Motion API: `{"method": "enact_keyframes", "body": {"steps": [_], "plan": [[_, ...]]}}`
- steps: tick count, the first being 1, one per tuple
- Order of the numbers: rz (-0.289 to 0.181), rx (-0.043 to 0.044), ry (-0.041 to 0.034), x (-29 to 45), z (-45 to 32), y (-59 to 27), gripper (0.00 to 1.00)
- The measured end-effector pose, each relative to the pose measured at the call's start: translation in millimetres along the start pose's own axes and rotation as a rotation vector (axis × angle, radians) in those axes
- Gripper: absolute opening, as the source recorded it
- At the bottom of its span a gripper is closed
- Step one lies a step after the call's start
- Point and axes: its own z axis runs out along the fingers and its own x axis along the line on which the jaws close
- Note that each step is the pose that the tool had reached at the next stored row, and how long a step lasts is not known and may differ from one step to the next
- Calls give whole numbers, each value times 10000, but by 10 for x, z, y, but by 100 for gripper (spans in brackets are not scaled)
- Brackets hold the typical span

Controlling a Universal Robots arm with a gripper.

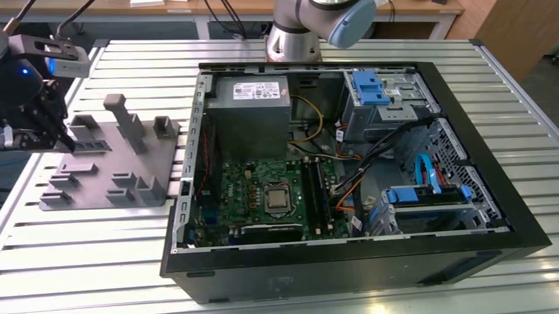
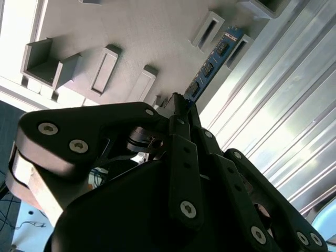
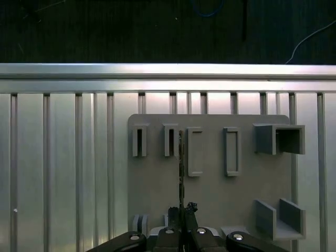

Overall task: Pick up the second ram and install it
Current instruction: 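Pick up the second ram and move it above second insertion slot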

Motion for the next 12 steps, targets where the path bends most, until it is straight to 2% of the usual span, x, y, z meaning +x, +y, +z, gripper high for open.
{"method": "enact_keyframes", "body": {"steps": [12], "plan": [[0,0,-7,-8,-133,1,14]]}}
